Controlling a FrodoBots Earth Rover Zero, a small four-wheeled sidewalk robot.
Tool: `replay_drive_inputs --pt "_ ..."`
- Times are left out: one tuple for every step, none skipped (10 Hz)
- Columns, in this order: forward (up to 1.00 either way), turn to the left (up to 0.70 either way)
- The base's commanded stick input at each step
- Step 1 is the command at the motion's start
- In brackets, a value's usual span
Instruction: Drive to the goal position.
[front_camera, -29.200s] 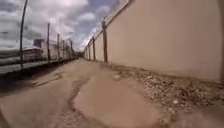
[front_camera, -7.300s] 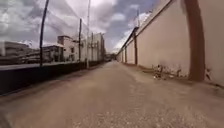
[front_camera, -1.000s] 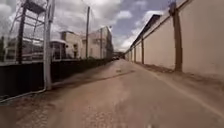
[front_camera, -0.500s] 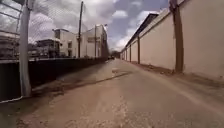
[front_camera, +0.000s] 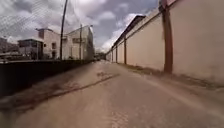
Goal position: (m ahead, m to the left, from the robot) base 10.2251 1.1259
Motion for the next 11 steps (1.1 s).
replay_drive_inputs --pt "0.85 0.00" --pt "0.85 0.00" --pt "0.85 0.00" --pt "0.85 0.00" --pt "0.85 0.00" --pt "0.85 0.00" --pt "0.85 0.00" --pt "0.85 0.00" --pt "0.85 0.00" --pt "0.85 0.00" --pt "0.85 0.00"
